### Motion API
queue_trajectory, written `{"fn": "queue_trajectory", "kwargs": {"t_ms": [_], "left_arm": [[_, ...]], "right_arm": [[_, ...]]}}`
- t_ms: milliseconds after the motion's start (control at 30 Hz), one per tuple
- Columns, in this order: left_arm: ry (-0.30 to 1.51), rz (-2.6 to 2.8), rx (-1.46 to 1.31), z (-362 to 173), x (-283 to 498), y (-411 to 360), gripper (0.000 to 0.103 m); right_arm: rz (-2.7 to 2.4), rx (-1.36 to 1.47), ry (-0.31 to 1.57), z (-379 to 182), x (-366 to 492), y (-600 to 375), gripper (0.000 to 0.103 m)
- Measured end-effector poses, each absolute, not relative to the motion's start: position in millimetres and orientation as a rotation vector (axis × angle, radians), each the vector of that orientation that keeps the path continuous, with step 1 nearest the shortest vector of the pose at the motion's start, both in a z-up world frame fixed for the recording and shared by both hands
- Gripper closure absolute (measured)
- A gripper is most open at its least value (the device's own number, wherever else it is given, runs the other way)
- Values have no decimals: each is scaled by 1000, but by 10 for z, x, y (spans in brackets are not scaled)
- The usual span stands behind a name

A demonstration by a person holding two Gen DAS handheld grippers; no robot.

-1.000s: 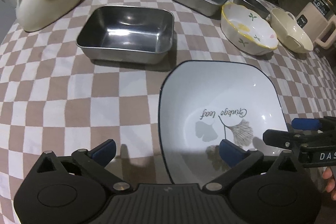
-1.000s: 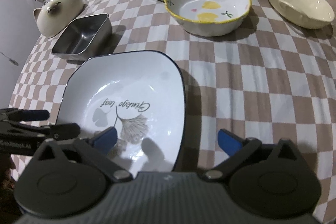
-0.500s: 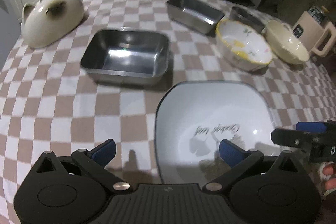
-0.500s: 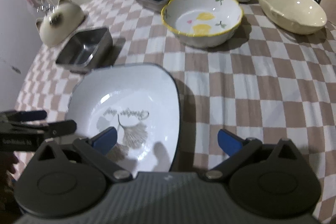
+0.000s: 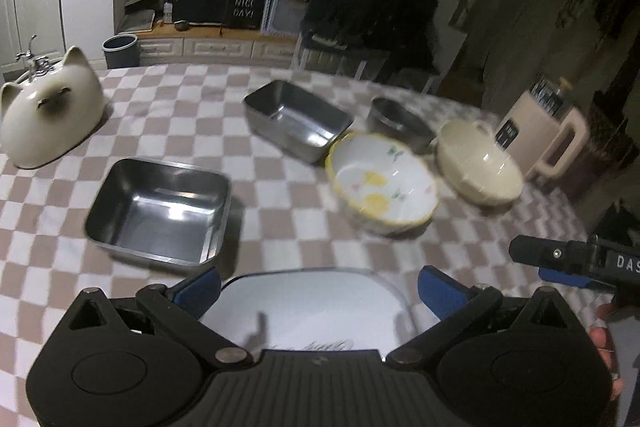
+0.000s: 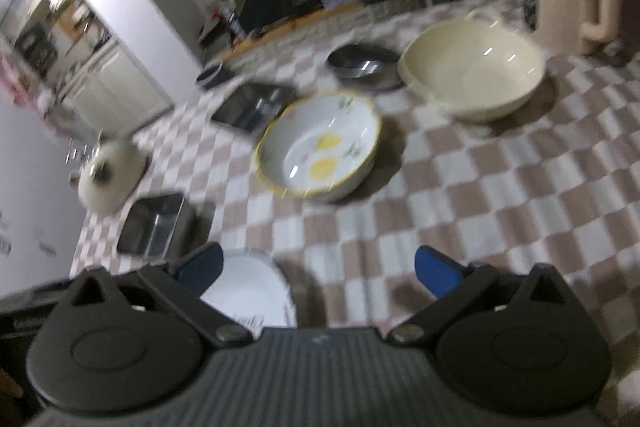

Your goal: Organize plates and bowls

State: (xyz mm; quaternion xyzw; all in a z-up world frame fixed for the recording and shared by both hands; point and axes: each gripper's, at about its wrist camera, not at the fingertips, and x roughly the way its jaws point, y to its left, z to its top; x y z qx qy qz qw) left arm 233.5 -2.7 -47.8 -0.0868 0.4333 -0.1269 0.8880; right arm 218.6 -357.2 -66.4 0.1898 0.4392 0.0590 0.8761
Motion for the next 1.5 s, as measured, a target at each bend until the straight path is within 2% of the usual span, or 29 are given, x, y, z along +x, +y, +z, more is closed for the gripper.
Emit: {"fn": "queue_trajectory", "kwargs": {"t_ms": [300,500,733,933,1067,1233,1367,1500], "left_arm": [[866,-370,-279,-410,2548,-487,0],[821,-462,-269,-410,2768,-922,0],[820,-490,-275,-564,3155,-1362,0],[917,-517,-311,-708,3475,-1673,0],[871,-539,-262,-762,3623,-1858,0],[917,-555,-355,-913,3923,-2020,0],[942,-567,-420,-1059,4082,-2123,2],[944,-567,-413,-1210,4219,-2187,14]], "right_arm": [[-19,574,752,-484,2311,-4240,0],[-116,706,651,-603,2384,-4625,0],[-210,773,670,-897,2683,-4838,0],[-302,772,725,-1107,2886,-4993,0],[-275,781,732,-1168,2959,-5050,1],[-257,739,752,-1219,3100,-5104,10],[-309,663,746,-1294,3223,-5207,28],[-294,722,741,-1406,3280,-5352,43]]}}
